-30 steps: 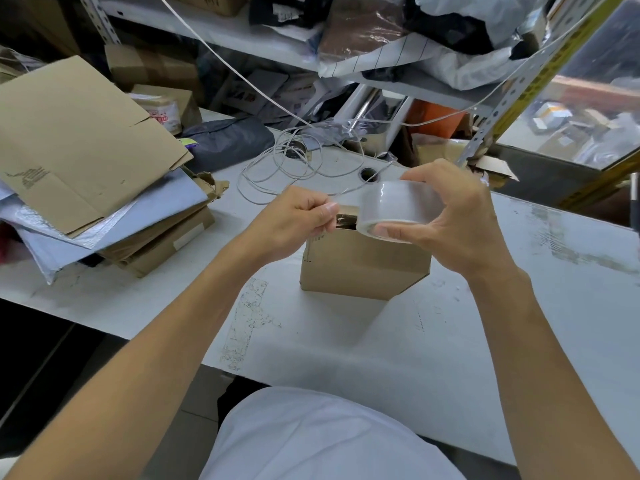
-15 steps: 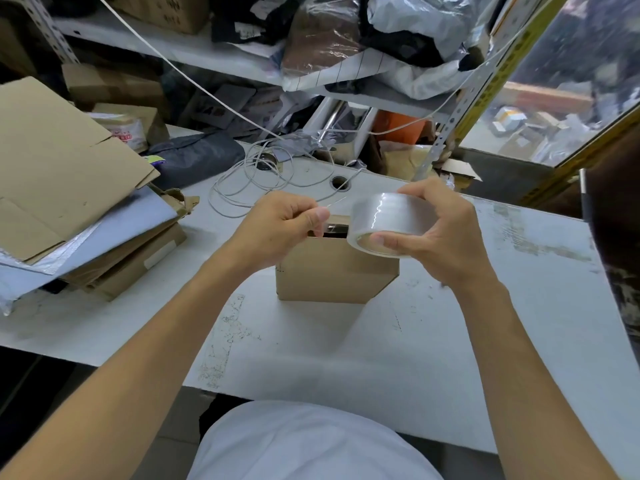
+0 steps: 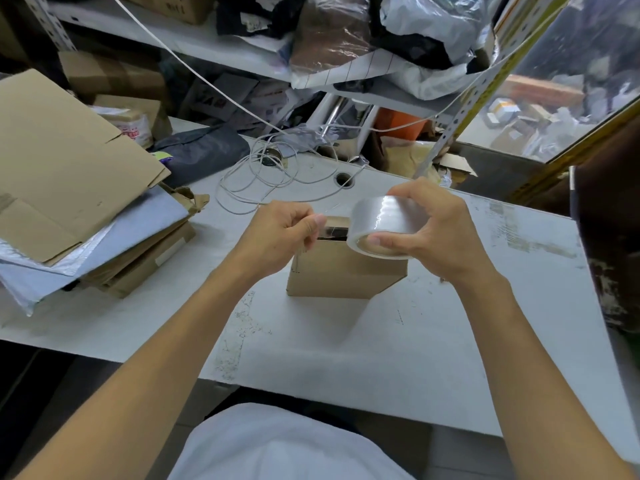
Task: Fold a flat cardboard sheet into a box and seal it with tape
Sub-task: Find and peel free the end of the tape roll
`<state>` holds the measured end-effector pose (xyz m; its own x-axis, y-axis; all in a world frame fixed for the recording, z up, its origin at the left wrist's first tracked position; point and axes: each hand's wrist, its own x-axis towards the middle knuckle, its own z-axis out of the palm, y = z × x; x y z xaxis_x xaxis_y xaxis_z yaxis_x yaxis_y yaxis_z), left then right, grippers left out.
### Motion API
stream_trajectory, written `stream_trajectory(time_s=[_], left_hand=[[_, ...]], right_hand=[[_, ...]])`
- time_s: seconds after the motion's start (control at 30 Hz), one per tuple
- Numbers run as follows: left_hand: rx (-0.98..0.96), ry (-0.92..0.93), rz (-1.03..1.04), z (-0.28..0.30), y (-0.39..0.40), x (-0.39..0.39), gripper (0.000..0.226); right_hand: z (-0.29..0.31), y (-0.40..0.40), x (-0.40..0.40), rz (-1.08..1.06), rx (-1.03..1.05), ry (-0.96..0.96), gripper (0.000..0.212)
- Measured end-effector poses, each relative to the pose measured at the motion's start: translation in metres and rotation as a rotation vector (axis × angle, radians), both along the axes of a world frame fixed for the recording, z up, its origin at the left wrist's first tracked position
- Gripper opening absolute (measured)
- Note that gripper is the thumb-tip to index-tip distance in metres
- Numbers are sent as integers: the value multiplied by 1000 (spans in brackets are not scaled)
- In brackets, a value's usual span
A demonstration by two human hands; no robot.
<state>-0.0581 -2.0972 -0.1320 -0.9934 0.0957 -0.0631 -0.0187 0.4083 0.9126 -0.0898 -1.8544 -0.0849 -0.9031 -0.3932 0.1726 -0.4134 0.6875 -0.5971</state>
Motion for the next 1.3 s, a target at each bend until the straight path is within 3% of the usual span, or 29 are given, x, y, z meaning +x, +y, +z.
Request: stream_trajectory(time_s=[0.2,0.43,0.67,1.03,1.3], left_hand=[[129,-23,-104,8,6,-6,37],[146,-42,-209,16,45,-8,33],[82,-25,-174,14,115,-4,33],[2,-220,-63,-38,254,3,37],[129,-385,25,-75,271,8,36]], right_hand=[[12,13,16,-71,47,4,57],[14,54,39,-154,143,54,60],[-7,129,45,-194,128,52,57],[-58,268,37,-191,45,-196,56],[-106,281,43,-260,-181,-503,62]])
